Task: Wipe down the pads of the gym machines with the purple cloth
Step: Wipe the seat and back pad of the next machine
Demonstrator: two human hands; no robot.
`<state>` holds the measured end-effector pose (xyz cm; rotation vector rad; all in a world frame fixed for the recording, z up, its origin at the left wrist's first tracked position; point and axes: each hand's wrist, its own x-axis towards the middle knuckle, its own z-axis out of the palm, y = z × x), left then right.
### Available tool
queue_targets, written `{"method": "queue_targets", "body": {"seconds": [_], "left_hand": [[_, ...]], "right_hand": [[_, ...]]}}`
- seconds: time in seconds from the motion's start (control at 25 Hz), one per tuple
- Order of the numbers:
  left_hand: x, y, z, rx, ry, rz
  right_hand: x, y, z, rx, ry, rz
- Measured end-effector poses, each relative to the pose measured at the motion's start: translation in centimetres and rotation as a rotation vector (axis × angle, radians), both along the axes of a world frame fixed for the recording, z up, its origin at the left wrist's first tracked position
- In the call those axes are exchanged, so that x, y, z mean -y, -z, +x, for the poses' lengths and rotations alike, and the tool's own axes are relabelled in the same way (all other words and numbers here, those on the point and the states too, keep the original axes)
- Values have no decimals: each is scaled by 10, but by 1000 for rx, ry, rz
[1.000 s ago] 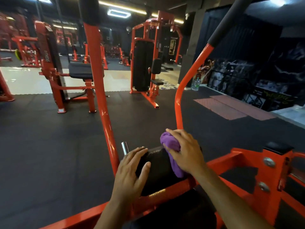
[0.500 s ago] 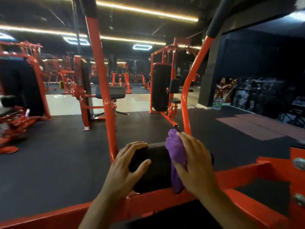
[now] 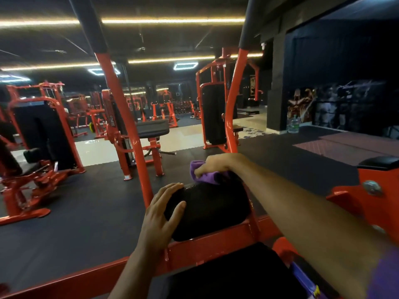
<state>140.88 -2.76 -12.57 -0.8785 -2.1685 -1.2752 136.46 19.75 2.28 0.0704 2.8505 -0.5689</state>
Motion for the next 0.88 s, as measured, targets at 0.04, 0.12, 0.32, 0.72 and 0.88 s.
{"method": "queue_targets", "body": {"seconds": [0.04, 0.12, 0.32, 0.72, 0.88], "left_hand": [[0, -1, 0, 3, 2, 0], [-1, -1, -2, 5, 0, -8], [0, 4, 1, -126, -56, -95], [-15, 40, 43, -317, -287, -240], [-13, 35, 39, -317, -302, -260]], "right_hand": [[1, 5, 3, -42, 4, 18], [2, 27, 26, -265, -2, 67], [-2, 107, 99, -1109, -13, 144], [5, 152, 111, -1309, -18, 25], [3, 57, 57, -662, -6, -46]]}}
